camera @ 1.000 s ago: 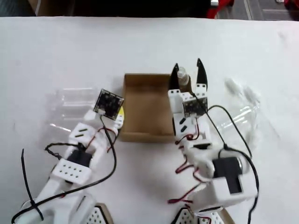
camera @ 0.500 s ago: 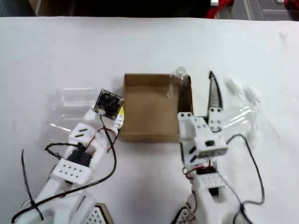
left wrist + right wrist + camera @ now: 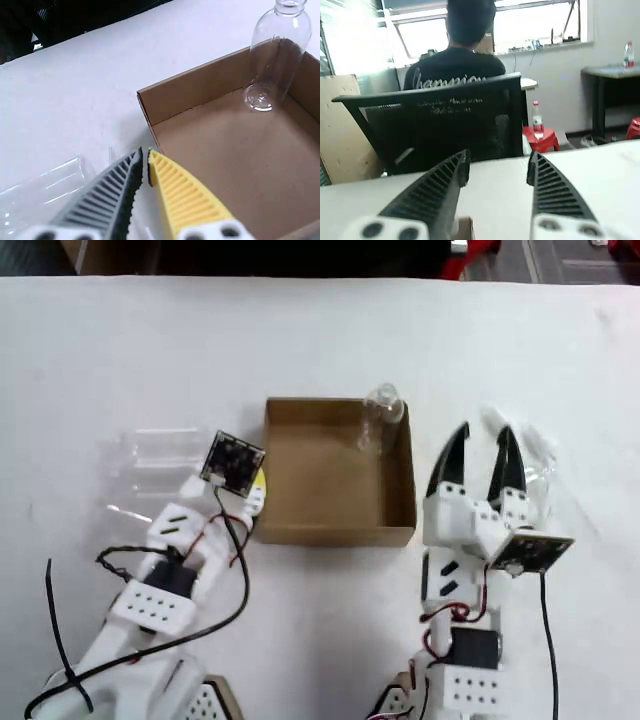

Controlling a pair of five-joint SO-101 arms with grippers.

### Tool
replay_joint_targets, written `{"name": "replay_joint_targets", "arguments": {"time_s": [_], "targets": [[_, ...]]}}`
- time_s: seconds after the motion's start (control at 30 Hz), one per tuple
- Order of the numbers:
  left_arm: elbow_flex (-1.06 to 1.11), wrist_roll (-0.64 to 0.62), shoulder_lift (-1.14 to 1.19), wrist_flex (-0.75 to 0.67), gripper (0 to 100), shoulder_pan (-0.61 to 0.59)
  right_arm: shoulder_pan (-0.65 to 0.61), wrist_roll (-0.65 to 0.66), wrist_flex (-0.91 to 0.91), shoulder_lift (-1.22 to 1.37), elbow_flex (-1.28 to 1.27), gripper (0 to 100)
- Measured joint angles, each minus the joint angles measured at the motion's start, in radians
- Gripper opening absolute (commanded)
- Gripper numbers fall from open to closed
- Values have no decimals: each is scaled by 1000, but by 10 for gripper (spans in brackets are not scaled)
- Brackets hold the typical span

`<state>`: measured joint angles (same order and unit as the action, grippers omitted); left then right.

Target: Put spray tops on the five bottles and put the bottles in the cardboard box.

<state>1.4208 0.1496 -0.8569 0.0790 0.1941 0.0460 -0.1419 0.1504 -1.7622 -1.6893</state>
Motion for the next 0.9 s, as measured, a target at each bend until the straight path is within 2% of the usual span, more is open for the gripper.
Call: {"name": "replay_joint_targets", "arguments": {"time_s": [0.07, 0.13, 0.47, 0.9], "targets": [[0, 0, 0, 0, 24, 0, 3, -8, 127, -8, 2, 166], [0, 0, 0, 0, 24, 0, 0, -9, 157, -5, 2, 164], [0, 0, 0, 14, 24, 0, 0, -9, 222, -5, 2, 166], [0, 0, 0, 14, 24, 0, -2, -9, 224, -5, 2, 166]]}}
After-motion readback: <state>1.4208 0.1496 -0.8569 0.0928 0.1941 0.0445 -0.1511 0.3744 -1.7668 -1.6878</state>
